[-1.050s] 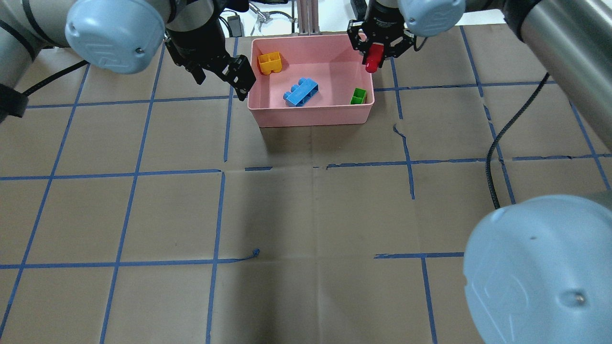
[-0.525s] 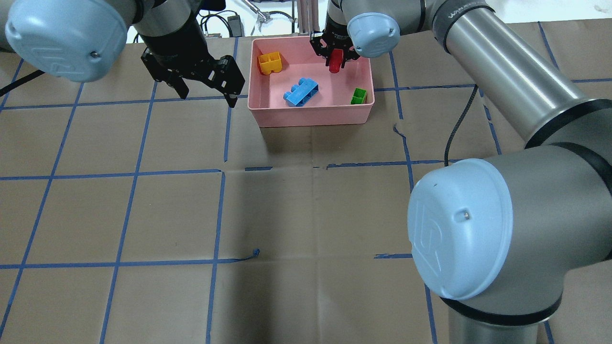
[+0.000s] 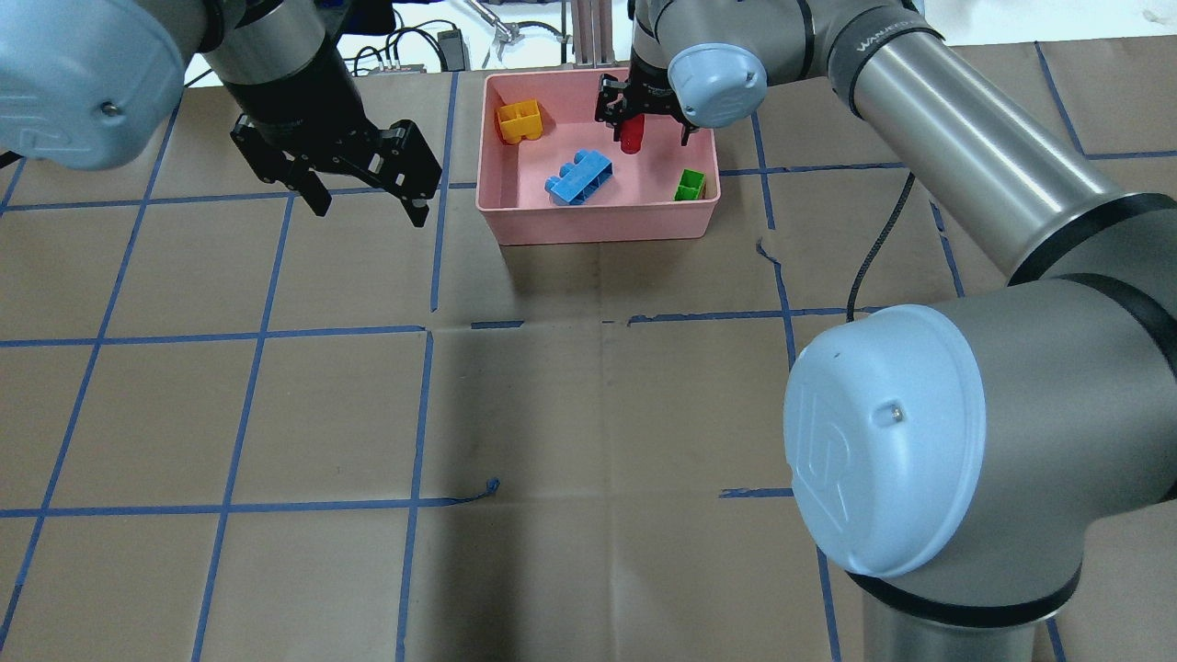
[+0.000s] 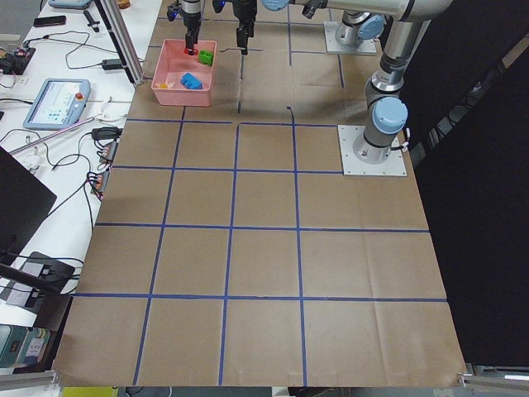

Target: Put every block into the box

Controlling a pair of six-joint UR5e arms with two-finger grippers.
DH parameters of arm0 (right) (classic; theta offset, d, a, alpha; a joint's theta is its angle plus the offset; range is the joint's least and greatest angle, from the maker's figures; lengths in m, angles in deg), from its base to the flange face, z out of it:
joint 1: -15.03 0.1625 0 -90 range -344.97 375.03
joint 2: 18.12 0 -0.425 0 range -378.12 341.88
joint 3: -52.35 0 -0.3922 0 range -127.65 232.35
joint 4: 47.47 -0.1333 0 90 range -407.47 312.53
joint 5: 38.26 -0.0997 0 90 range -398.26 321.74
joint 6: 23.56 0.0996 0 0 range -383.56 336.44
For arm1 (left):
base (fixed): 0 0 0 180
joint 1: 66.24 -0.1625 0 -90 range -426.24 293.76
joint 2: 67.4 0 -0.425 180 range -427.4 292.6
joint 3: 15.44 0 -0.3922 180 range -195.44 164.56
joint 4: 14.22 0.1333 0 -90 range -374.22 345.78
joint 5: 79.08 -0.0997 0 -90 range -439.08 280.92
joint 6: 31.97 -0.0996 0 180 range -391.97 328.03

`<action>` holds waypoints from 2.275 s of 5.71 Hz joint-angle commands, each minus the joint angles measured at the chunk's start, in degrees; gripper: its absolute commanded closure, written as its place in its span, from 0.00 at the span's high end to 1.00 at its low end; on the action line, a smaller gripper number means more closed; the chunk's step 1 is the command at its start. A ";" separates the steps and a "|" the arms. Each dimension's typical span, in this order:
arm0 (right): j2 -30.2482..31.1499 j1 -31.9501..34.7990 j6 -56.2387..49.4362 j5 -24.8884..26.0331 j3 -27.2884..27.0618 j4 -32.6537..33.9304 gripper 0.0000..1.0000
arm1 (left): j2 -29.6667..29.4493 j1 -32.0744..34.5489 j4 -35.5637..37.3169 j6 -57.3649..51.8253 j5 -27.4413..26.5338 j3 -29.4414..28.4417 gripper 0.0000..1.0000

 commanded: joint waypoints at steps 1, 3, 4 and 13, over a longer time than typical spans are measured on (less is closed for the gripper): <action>0.13 -0.02 -0.23 0.06 -0.49 -0.82 1.00 | 0.49 0.03 -0.05 0.46 0.05 0.74 0.99; 0.22 -0.02 -5.28 -0.03 -0.05 -5.03 1.00 | -0.21 0.03 0.30 0.89 0.05 0.74 0.99; 0.66 -0.02 -8.02 -0.03 0.13 -6.18 1.00 | -0.04 -0.23 0.30 0.64 0.05 0.74 0.99; 38.65 -10.83 -17.63 5.84 -22.77 -27.40 1.00 | 0.31 -0.14 0.39 0.72 0.14 0.74 0.99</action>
